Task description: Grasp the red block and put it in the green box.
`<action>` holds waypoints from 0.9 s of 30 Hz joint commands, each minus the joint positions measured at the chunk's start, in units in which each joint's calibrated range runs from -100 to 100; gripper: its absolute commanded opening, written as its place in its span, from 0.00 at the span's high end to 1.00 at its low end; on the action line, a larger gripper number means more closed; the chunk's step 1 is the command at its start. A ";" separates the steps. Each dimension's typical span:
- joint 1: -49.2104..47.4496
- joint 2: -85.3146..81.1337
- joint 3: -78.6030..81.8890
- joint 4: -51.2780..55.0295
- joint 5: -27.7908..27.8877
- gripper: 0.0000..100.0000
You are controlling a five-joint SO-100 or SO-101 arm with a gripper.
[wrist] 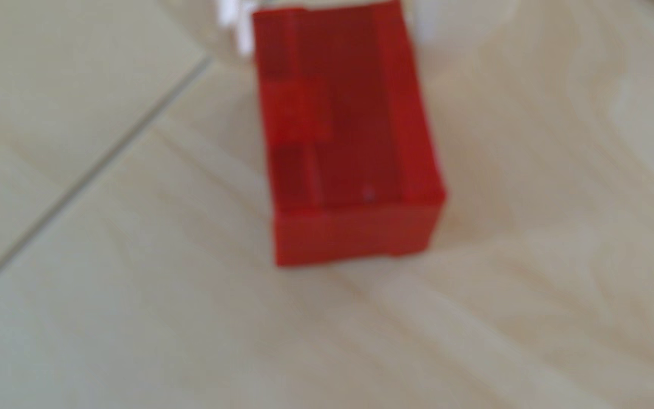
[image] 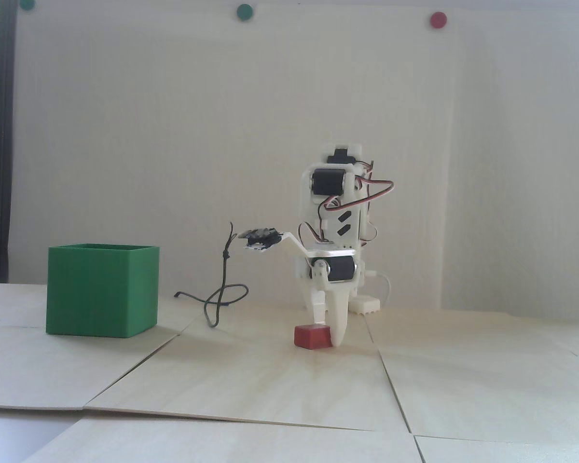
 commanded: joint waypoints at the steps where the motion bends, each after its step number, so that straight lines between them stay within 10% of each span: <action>1: 1.89 -4.86 -3.96 1.22 0.05 0.91; 14: 3.57 -5.89 -5.29 6.53 -0.16 0.98; 27: 14.75 -11.97 -55.33 21.03 -4.06 0.98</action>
